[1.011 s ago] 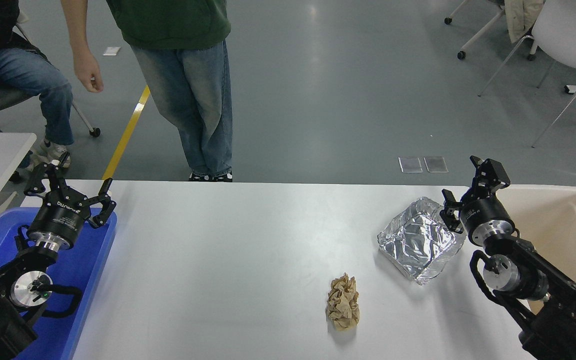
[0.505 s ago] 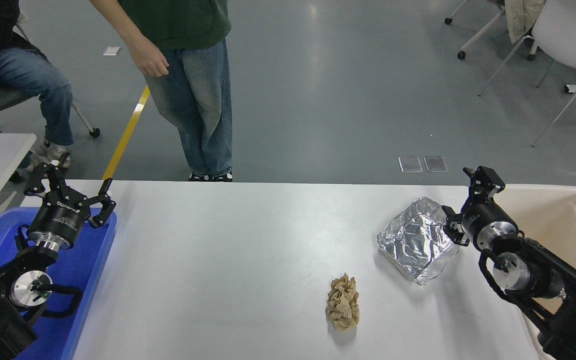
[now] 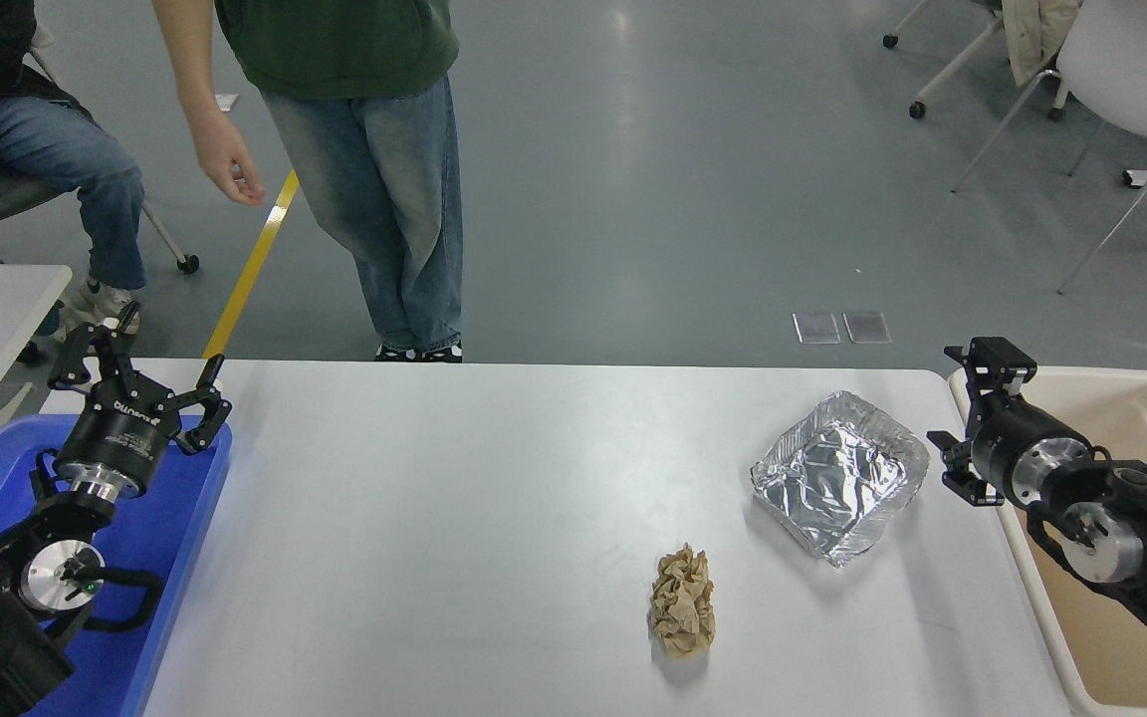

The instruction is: Clean the table surface

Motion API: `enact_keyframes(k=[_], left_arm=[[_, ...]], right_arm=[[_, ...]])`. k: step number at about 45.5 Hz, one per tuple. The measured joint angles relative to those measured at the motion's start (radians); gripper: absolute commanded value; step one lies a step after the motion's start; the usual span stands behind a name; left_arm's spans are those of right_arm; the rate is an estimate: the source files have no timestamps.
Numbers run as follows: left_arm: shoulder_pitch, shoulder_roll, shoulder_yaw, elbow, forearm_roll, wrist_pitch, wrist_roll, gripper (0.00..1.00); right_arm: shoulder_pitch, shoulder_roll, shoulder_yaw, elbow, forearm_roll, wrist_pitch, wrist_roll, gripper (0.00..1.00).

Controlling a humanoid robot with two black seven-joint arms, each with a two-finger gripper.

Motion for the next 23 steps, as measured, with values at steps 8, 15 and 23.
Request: enact_keyframes(k=[8, 15, 23], left_arm=[[0.0, 0.0, 0.0, 0.0, 0.0, 0.001, 0.0, 1.0], [0.0, 0.0, 0.0, 0.0, 0.0, 0.001, 0.0, 1.0], [0.0, 0.0, 0.0, 0.0, 0.0, 0.001, 0.0, 1.0]], right_arm=[[0.051, -0.057, -0.079, 0.008, -0.034, 0.122, -0.061, 1.0], [0.085, -0.085, -0.139, 0.004, -0.101, 0.209, -0.108, 1.0], [0.106, -0.097, -0.197, -0.033, -0.212, 0.264, -0.134, 1.0]])
